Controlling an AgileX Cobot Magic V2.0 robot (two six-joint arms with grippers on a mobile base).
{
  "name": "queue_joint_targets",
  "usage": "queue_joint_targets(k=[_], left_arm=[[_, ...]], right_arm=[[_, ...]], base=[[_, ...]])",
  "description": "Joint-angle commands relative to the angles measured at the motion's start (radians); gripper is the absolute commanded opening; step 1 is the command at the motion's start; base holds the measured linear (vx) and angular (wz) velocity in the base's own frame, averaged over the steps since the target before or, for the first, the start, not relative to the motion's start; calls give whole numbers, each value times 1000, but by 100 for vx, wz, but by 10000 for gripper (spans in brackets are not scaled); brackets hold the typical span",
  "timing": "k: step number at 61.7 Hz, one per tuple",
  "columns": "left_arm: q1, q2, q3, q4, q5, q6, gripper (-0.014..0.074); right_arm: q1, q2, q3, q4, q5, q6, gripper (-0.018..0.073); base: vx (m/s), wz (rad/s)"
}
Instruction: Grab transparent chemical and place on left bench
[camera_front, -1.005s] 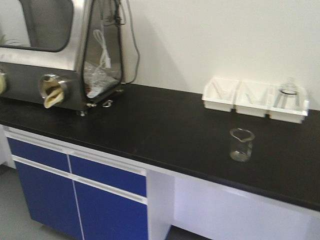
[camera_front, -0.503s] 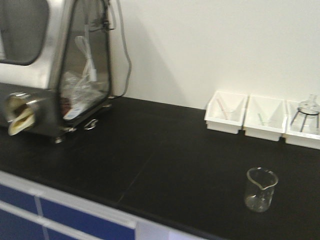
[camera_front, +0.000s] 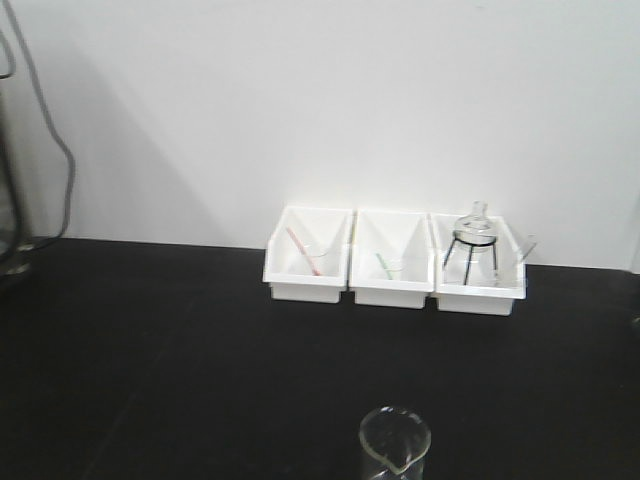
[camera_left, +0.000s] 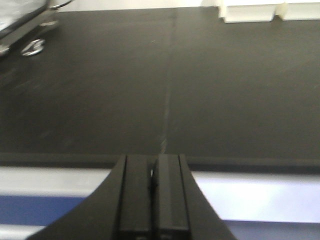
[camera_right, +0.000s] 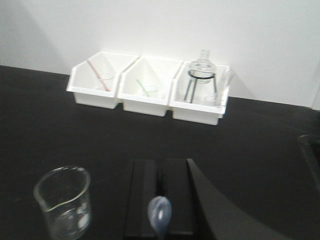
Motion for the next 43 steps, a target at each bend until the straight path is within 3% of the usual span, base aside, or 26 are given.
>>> queue_joint_targets(k=[1,25,43], left_arm=[[-2,-19,16,-1,-78,-8,-3],[-2,-19,16,-1,-78,-8,-3],[-2,-19,16,-1,-78,-8,-3]], right_arm=[[-1,0,-30,-11,-77,-4,-4],[-1,0,-30,-11,-76,-4,-4],[-1,0,-30,-11,-77,-4,-4]], base=[[27,-37],[18,-29],[3,-8]])
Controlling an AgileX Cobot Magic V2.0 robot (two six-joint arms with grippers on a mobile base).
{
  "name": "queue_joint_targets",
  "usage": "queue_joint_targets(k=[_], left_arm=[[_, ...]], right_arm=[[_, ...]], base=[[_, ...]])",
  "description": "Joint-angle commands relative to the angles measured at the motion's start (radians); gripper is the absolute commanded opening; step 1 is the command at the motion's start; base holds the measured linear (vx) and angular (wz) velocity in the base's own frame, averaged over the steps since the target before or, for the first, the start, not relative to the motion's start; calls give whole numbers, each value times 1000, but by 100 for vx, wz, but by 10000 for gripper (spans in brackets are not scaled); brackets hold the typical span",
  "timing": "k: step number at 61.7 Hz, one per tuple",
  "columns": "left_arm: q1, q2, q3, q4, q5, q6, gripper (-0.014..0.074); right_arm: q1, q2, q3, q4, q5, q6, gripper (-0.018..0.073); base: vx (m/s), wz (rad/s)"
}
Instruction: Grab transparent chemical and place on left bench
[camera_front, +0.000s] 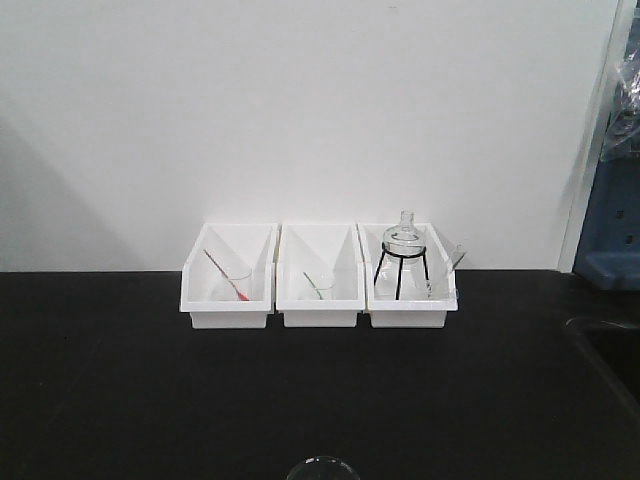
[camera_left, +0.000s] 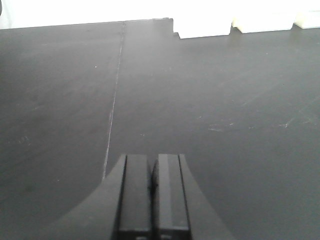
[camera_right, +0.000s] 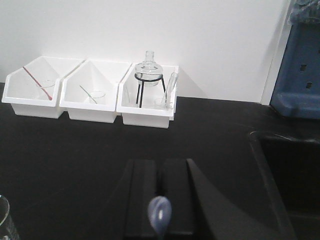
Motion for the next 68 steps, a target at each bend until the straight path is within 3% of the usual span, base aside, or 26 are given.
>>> queue_joint_targets(k=[1,18,28,40,46,53,68], left_arm=[[-2,-19,16,-1,-78,-8,-3],[-2,-19,16,-1,-78,-8,-3],[-2,-19,16,-1,-78,-8,-3],[-2,-19,16,-1,-78,-8,-3],[-2,-19,16,-1,-78,-8,-3],[-2,-19,16,-1,-78,-8,-3],[-2,-19,16,-1,-78,-8,-3]], right_arm=[[-1,0,-30,-11,-77,-4,-4],[-1,3,-30,-1,-99,-1,-4],[14,97,-30,82,-358,44,-3],[173,355,-51,10,-749,54,-1],[274,502,-115,-18,-795,53,-1],[339,661,-195,-17,-795,53,-1],[369,919,-292,-19,-895,52,-1]], base=[[0,0],[0,0],[0,0],[0,0],[0,0],[0,0],[0,0]])
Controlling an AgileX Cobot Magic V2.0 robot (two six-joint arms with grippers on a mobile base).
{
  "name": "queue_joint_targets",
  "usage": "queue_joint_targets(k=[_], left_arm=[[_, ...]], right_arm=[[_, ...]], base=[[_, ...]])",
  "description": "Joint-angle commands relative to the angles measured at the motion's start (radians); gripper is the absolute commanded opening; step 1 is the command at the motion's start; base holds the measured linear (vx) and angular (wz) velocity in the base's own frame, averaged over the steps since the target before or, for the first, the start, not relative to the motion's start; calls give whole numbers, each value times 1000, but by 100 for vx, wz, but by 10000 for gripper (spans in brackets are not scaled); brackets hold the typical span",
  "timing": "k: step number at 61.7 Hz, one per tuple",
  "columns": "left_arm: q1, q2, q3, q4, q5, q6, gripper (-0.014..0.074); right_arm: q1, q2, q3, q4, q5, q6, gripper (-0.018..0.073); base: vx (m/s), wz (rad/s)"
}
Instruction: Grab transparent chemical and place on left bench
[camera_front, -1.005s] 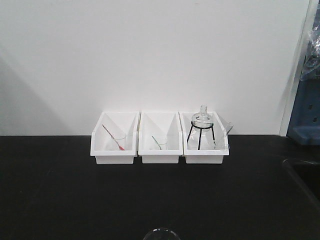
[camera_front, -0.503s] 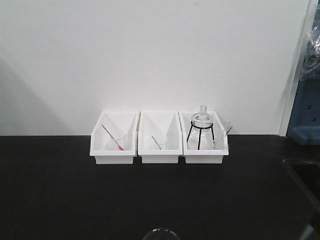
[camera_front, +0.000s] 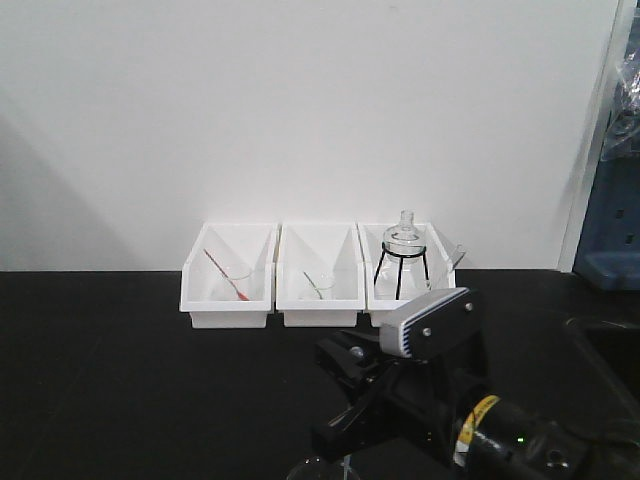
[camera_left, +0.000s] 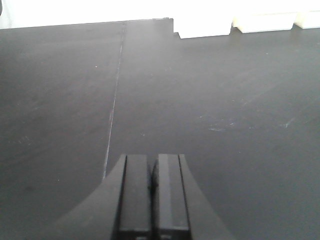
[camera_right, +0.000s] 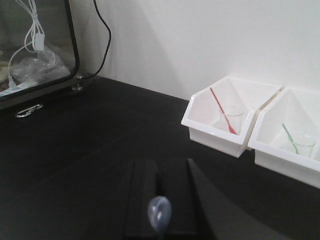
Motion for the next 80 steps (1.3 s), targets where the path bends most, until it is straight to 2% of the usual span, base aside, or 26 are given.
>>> queue_joint_targets(k=[1,11,19,26,38,46,62,69,70,71,80], left_arm=[[-2,-19,16,-1,-78,-8,-3],[-2,-19,16,-1,-78,-8,-3],[-2,-19,16,-1,-78,-8,-3],[-2,-19,16,-1,-78,-8,-3],[-2,-19,16,-1,-78,-8,-3],[-2,-19,16,-1,-78,-8,-3],[-2,-19,16,-1,-78,-8,-3],[-2,-19,16,-1,-78,-8,-3],[-2,-19,16,-1,-78,-8,-3],[-2,-19,16,-1,-78,-8,-3],[-2,-19,16,-1,-78,-8,-3]], right_arm=[[-3,46,-44,4,-160,-3,-1],[-4,166,-42,2,-273,-11,12],[-4,209,-42,-13,-300,-13,86],[-4,214,-42,-26,-285,-13,207],[-4,214,-42,-26,-284,-13,489],[-4,214,-42,-26,-284,-11,591],[-4,199,-42,-48,-293,-8,576],[-4,131,-43,2,-254,-31,537],[-4,119,-43,12,-240,-35,531],[-4,35,-43,74,-127,-94,487],[-4,-137,-43,166,158,-221,386]], base=[[0,0],[0,0],[0,0],[0,0],[0,0],[0,0],[0,0],[0,0],[0,0],[0,0],[0,0]])
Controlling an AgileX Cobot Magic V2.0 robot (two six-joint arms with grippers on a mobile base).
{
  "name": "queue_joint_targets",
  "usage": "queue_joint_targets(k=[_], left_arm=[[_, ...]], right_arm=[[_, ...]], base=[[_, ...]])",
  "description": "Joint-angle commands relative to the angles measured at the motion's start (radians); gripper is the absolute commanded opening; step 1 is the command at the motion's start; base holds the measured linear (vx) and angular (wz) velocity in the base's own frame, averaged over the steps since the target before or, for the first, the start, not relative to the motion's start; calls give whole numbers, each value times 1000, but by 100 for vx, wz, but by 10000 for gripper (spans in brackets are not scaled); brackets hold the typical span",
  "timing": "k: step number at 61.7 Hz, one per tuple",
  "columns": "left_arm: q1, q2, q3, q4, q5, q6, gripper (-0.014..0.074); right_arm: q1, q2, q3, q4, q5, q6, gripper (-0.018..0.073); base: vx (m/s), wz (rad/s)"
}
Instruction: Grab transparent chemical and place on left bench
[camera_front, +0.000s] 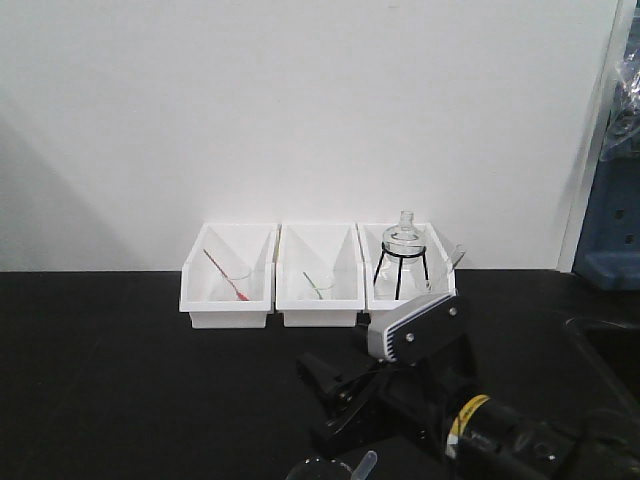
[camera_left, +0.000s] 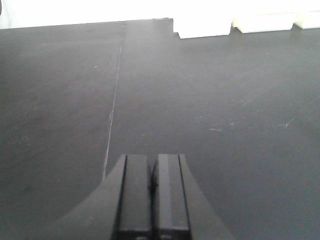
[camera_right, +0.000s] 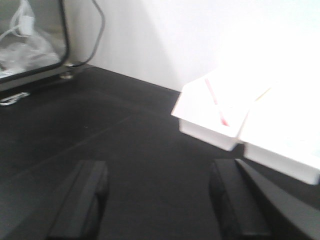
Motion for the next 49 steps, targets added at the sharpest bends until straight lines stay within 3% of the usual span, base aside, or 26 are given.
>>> queue_joint_targets(k=[1,6,15,31,49], left_arm=[[-2,-19,16,-1,-78,-8,-3],[-2,-19,16,-1,-78,-8,-3],[-2,-19,16,-1,-78,-8,-3],[-2,-19,16,-1,-78,-8,-3],[-2,-19,16,-1,-78,-8,-3]], right_arm=[[-4,-148,-32,75,114,-84,371],[-4,-248,-31,108,255,-120,265],[-4,-433,-31,112,494,-125,-7],[-4,-607,-31,116,673,-124,-8],[-4,-660,-31,116,681,-124,-8]], base=[[0,0],[0,0],[0,0],[0,0],[0,0]])
